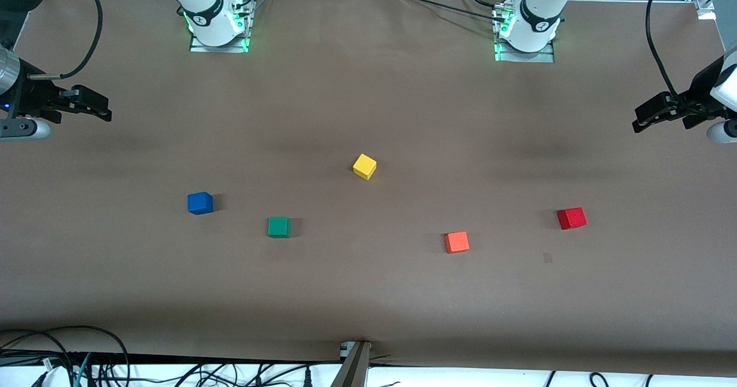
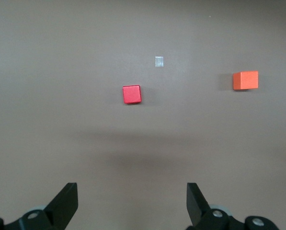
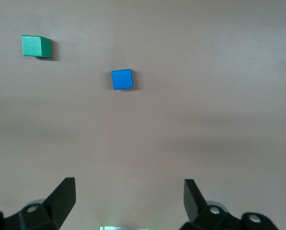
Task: Pass red block to right arm, stack on blue
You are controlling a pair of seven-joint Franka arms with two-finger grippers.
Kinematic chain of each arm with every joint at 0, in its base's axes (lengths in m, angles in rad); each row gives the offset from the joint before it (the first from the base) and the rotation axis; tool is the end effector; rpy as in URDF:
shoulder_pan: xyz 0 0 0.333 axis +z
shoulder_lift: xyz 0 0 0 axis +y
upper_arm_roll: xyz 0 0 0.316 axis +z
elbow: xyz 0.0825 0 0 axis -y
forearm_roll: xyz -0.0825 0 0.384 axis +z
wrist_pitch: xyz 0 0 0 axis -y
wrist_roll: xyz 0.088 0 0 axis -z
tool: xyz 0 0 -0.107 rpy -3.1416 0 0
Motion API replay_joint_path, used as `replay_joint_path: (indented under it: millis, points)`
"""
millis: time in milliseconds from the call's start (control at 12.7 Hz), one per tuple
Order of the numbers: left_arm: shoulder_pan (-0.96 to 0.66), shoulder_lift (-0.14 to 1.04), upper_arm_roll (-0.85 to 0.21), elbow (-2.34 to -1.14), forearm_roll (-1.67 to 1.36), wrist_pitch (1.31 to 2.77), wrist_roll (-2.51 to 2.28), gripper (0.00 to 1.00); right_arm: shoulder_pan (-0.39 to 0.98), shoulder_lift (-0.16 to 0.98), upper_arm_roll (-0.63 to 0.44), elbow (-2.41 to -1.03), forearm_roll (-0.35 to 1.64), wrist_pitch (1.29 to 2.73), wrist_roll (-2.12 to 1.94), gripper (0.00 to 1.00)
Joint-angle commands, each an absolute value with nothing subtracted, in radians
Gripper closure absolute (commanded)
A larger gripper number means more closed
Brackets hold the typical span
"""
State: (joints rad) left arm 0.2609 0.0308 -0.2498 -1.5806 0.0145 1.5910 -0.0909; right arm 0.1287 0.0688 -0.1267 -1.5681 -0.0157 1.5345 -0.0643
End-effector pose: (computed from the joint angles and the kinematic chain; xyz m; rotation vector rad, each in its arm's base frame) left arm 0.5647 0.0099 0.6049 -3.1298 -0.1591 0.0300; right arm 0.5691 0.0018 0.5844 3.1146 0.1034 -0.1599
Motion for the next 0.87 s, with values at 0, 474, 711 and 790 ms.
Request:
replay_joint_path:
  millis: [0, 474, 711, 790]
  points:
    - [0.267, 0.028, -0.247, -1.566, -0.017, 1.578, -0.072, 0.0, 0.126, 0.08, -0.124, -1.543, -0.014, 1.526, -0.078, 0.0]
    - [0.272, 0.035, -0.245, -1.566, -0.031, 1.58, -0.066, 0.0, 0.126, 0.078, -0.124, -1.543, -0.014, 1.525, -0.078, 0.0]
    - [0.282, 0.069, -0.245, -1.546, -0.069, 1.586, -0.058, 0.0, 0.126, 0.08, -0.124, -1.543, -0.014, 1.525, -0.078, 0.0]
    - [0.293, 0.069, -0.245, -1.542, -0.077, 1.586, -0.058, 0.0, 0.126, 0.08, -0.124, -1.543, -0.014, 1.525, -0.078, 0.0]
